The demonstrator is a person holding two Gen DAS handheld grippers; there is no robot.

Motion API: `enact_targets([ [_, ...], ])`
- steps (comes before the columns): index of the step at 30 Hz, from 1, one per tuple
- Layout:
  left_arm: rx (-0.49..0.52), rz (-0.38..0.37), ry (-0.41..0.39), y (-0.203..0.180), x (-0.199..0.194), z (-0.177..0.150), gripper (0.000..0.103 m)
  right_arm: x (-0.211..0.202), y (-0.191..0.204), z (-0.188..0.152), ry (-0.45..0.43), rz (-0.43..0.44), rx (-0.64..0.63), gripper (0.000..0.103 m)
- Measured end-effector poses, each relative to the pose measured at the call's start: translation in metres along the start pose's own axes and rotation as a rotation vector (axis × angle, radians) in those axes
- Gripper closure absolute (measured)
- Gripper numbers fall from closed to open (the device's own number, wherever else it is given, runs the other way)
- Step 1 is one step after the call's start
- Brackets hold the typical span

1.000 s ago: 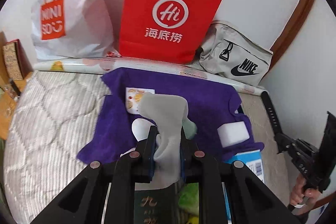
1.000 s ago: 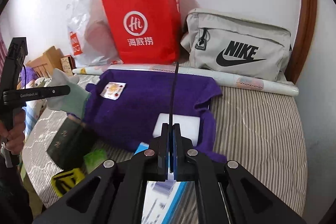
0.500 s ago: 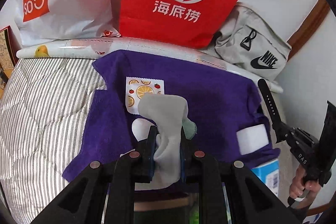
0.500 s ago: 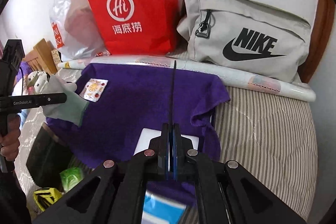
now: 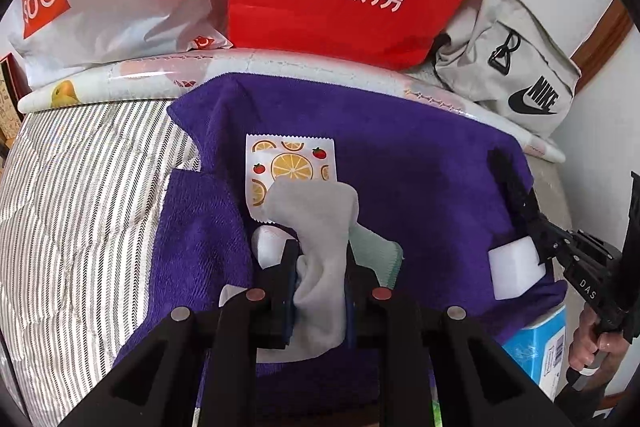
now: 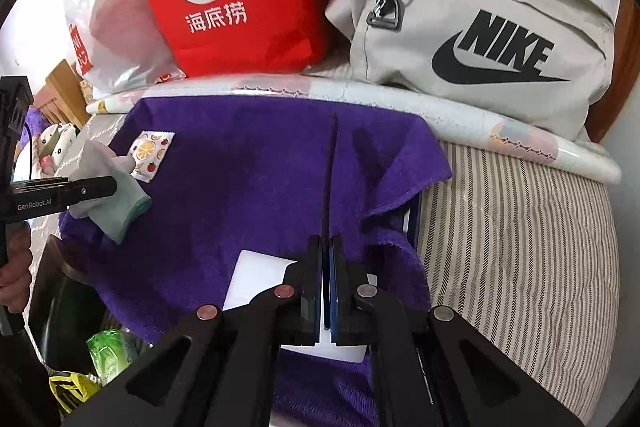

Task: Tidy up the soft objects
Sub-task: 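Lower the white glove onto the towel and open the left tool while the right tool releases the strap, then withdraw both tools from the towel back toward the pile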

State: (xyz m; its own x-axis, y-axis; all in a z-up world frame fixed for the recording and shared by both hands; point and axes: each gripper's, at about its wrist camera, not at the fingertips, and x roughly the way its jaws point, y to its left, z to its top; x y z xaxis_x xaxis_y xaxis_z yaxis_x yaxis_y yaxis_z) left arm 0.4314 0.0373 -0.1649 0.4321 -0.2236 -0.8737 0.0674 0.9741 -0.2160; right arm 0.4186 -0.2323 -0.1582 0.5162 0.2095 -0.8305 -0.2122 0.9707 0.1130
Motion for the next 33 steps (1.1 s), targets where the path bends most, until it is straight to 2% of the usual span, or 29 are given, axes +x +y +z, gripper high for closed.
enact_targets([
  [9,0.024,0.005,0.021,-0.005,0.010,0.002,0.079,0.004,-0.001,0.002,0.007,-0.007,-0.006,0.099],
  [11,0.024,0.005,0.025,-0.004,0.010,0.002,0.075,0.006,-0.001,0.002,0.015,-0.001,-0.004,0.099],
  [13,0.025,0.009,0.029,-0.003,0.009,0.002,0.064,0.008,-0.001,0.002,0.019,0.003,-0.005,0.099],
  [15,0.026,0.000,0.034,-0.002,0.008,0.002,0.057,0.008,0.000,0.002,0.018,0.003,-0.006,0.097],
  [16,0.028,-0.004,0.034,-0.002,0.006,0.001,0.051,0.006,0.000,0.002,0.015,0.007,-0.011,0.094],
  [17,0.034,-0.003,0.032,-0.003,0.004,0.000,0.046,0.005,0.001,0.001,0.013,0.010,-0.014,0.084],
  [18,0.042,0.009,0.028,-0.004,0.002,-0.001,0.037,0.004,0.002,0.001,0.008,0.010,-0.020,0.078],
  [19,0.049,0.022,0.022,-0.006,0.000,-0.002,0.033,0.002,0.002,0.001,0.001,0.010,-0.023,0.063],
  [20,0.055,0.031,0.017,-0.007,-0.002,-0.003,0.033,-0.002,0.003,0.001,-0.016,0.007,-0.026,0.053],
  [25,0.052,0.052,0.014,-0.009,-0.016,-0.011,0.031,-0.015,0.006,-0.002,-0.039,0.018,-0.030,0.044],
  [33,0.040,0.069,-0.039,-0.001,-0.057,-0.032,0.031,-0.051,0.010,-0.019,-0.073,0.002,-0.007,0.044],
])
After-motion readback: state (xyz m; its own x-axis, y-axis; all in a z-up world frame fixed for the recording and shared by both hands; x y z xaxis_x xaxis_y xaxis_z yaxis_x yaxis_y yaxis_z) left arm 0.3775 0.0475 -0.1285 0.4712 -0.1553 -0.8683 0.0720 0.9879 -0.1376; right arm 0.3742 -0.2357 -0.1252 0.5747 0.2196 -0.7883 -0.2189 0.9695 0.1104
